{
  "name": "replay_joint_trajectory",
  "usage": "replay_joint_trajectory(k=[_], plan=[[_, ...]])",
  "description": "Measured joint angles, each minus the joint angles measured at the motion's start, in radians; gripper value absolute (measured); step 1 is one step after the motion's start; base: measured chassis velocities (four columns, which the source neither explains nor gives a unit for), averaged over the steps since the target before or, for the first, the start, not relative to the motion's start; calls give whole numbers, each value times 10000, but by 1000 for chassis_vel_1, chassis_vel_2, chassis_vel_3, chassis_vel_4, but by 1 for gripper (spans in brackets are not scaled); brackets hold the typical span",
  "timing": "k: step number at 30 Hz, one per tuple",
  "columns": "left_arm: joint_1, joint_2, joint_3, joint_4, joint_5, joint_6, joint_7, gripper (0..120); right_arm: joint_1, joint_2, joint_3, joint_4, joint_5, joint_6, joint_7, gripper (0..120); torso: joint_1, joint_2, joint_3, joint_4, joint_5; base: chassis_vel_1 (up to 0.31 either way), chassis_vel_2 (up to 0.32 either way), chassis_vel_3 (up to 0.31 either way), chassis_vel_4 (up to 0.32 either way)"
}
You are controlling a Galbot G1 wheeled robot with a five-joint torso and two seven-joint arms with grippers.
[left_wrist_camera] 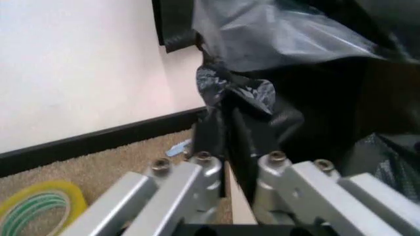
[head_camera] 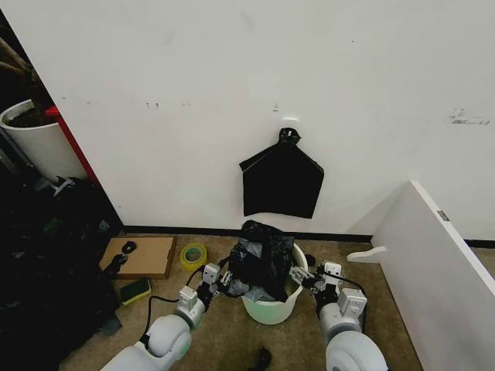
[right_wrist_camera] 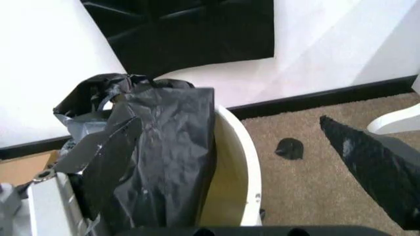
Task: Place the garbage bag over the trash bin.
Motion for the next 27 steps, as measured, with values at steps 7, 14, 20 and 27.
replay_joint_trajectory(k=[7,14,20,27], plan=[[87,65,-43,-159,-33,22,-83,0,1,-7,-5,2,5,0,1,100,0,0,0,0,-2,0,0,0,0],[385,173,-227,-489,33,-132,-150,0,29,-23,-22,-5,5,4,0,100,0,0,1,0,0,0,0,0,0],[642,170,-395,-649,100,-234,-217,0,28,-19,-47,-11,-2,13,-8,100,0,0,1,0,0,0,0,0,0],[802,121,-500,-475,189,-344,-328,0,31,-35,-52,-9,-8,15,-9,100,0,0,1,0,-1,0,0,0,0]])
